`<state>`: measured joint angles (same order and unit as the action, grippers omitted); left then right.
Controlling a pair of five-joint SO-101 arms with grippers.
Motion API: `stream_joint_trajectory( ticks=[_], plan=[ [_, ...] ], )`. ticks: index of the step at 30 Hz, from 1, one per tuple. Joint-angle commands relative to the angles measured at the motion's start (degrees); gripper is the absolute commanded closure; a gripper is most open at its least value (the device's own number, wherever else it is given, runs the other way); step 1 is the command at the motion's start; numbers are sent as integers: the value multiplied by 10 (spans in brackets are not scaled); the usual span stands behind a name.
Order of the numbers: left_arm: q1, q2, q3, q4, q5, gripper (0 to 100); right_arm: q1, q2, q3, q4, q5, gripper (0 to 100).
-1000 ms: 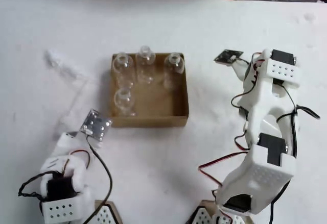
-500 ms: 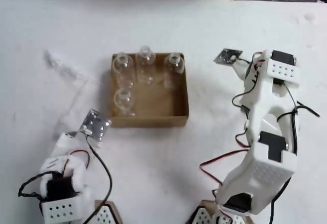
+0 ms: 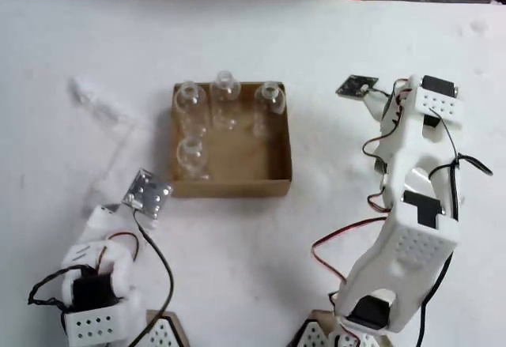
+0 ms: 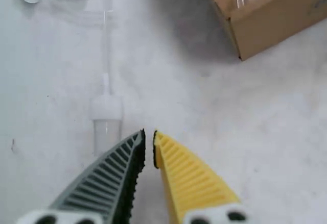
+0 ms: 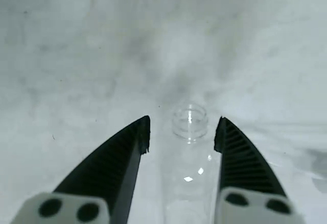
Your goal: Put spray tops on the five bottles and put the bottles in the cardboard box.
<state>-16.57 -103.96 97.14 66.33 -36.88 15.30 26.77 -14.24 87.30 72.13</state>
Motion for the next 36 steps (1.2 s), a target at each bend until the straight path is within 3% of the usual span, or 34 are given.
stream_joint_trajectory(
  ticks=[1,20,27,36],
  plan=[
    [-6,-3,-2,4,-6,961,15,-6,-24,2,9,813],
    [-6,-3,-2,4,-6,962,29,28,-9,-27,37,817],
    [-6,-3,-2,4,-6,962,27,19,-10,-34,36,988],
    [-6,-3,-2,4,-6,962,26,-45,-8,-29,22,983]
  ],
)
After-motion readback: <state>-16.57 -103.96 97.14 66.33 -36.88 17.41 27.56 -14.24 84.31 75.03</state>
